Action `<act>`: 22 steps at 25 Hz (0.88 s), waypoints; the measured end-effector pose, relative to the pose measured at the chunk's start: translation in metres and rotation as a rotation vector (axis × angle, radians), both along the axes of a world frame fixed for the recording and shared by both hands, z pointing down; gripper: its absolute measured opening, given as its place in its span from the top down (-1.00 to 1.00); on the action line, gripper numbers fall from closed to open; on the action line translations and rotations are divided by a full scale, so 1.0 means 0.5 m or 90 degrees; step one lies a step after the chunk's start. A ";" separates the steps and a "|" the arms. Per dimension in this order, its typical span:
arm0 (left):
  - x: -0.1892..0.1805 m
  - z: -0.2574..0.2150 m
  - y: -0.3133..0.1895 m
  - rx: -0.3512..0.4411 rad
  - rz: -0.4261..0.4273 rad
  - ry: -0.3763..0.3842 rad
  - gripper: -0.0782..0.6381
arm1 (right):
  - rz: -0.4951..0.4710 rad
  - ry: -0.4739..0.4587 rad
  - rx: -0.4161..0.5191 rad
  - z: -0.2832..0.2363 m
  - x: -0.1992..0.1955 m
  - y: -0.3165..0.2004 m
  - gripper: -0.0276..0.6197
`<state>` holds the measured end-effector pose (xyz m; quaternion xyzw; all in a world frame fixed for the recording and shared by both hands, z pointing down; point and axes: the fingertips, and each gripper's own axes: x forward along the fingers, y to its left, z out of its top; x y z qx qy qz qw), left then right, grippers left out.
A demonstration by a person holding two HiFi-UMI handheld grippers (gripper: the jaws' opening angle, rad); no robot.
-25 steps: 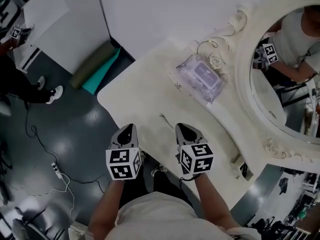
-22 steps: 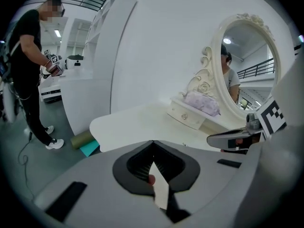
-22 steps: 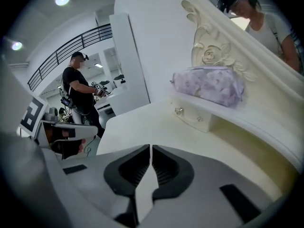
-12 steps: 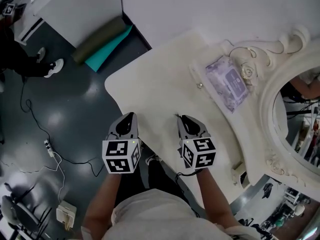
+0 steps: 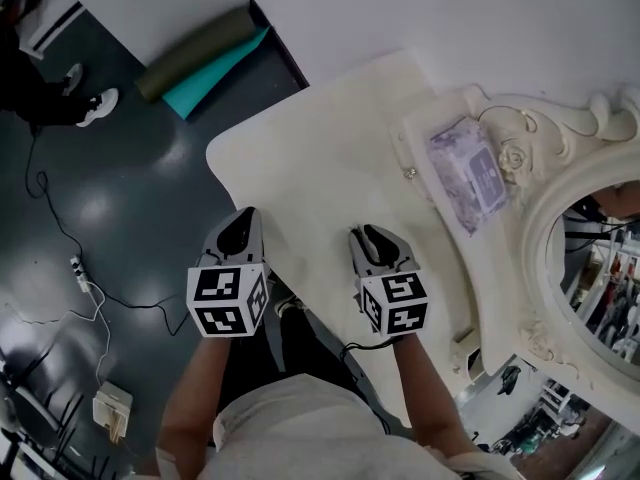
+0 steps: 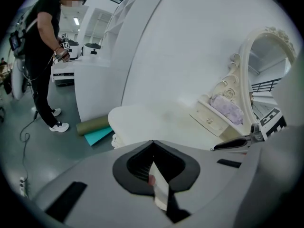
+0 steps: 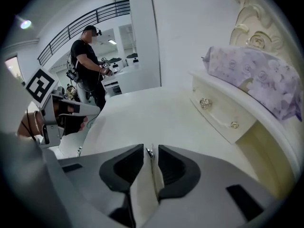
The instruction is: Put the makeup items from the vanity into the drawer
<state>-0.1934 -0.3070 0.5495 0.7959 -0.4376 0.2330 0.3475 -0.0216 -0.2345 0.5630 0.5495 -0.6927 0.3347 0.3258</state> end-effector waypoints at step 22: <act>-0.006 -0.003 -0.006 0.009 -0.005 -0.004 0.77 | 0.065 -0.039 0.015 -0.029 0.030 0.006 0.73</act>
